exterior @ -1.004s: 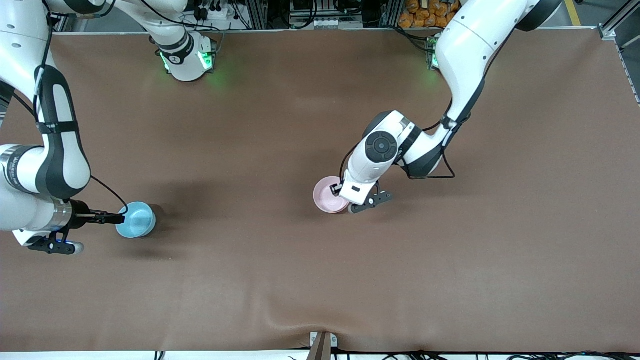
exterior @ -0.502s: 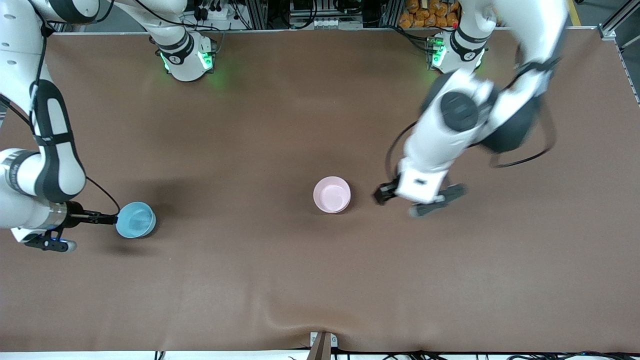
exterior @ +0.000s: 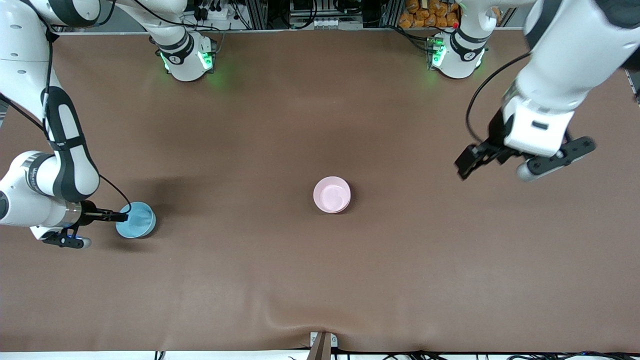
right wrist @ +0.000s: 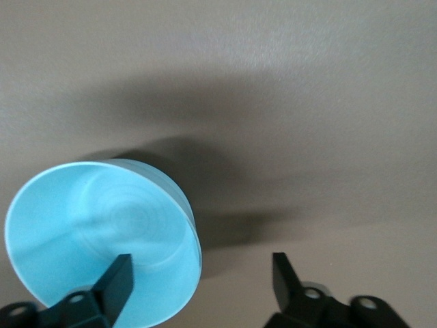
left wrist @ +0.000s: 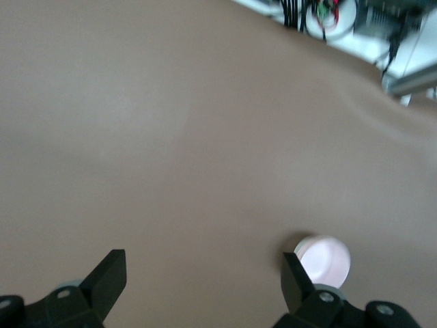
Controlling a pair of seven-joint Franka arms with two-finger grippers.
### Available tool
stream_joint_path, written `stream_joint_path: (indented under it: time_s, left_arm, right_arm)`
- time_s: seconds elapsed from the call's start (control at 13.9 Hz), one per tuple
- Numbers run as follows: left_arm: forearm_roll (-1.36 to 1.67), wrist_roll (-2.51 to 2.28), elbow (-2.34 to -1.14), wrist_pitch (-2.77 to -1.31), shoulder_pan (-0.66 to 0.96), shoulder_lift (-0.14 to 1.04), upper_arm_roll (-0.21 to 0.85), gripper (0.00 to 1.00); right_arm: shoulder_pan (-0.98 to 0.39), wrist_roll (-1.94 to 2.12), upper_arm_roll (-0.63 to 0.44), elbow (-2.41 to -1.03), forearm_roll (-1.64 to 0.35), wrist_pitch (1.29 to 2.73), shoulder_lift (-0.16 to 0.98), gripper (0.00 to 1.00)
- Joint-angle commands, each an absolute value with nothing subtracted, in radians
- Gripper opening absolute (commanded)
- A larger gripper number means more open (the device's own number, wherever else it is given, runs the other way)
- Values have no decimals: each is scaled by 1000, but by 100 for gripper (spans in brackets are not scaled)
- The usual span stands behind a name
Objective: Stack pink and blue bowls on white bowl
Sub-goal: 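Grasp the blue bowl rim with the right gripper while the left gripper withdraws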
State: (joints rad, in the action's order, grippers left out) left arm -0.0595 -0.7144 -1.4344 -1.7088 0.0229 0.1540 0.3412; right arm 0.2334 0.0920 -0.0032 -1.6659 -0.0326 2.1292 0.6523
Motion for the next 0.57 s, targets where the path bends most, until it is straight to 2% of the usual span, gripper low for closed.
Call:
stream_joint_path:
  time_s: [0.0, 0.29, 0.5]
  left_arm:
    - [-12, -630, -1372, -1623, -26, 150, 344, 100]
    - [-29, -525, -1370, -1595, -77, 127, 342, 100]
    - [-25, -399, -1373, -1585, -66, 52, 295, 100]
  right_arm:
    - [249, 106, 6, -1684, -46, 2143, 658, 0]
    - [242, 113, 6, -1697, -48, 2140, 655, 0]
    - [248, 182, 8, -1686, -48, 2138, 641, 0]
